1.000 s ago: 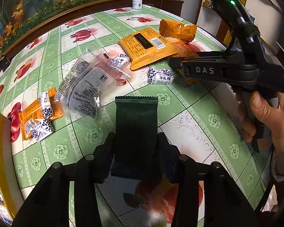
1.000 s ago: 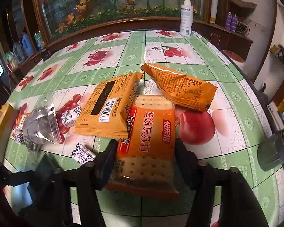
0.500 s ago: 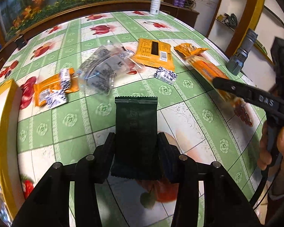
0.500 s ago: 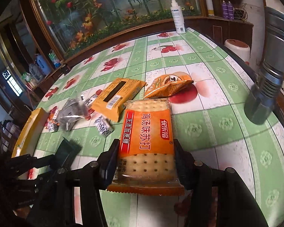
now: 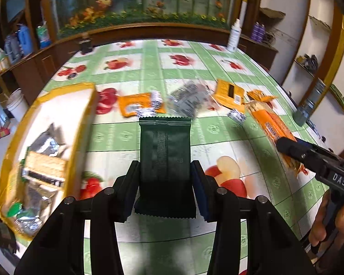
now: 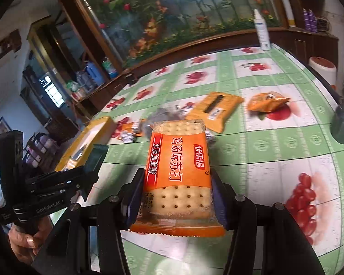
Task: Organize snacks
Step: 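Carry the green pack and orange cracker pack with both tools over the tray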
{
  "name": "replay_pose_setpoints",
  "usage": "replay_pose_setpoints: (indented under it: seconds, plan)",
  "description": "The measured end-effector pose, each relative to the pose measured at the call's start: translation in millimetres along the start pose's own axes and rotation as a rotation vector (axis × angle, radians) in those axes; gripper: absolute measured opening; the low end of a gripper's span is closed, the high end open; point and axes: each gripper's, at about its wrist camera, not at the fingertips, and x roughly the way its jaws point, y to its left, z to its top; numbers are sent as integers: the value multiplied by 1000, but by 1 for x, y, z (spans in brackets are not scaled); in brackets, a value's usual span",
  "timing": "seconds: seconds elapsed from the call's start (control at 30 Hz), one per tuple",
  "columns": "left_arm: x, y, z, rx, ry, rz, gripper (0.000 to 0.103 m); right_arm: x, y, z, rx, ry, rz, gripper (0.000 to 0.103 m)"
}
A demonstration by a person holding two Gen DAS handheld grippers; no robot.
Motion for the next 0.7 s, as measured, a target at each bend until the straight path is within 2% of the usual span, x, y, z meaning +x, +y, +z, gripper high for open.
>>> replay_pose_setpoints:
  seconds: [0.17, 0.7]
  plan:
    - [-14, 25, -4, -51, -35, 78, 42, 2, 29, 0, -39, -1, 53, 55]
    - [-40, 82, -10, -151, -108, 223, 43, 13, 76, -2, -107, 26, 134, 55]
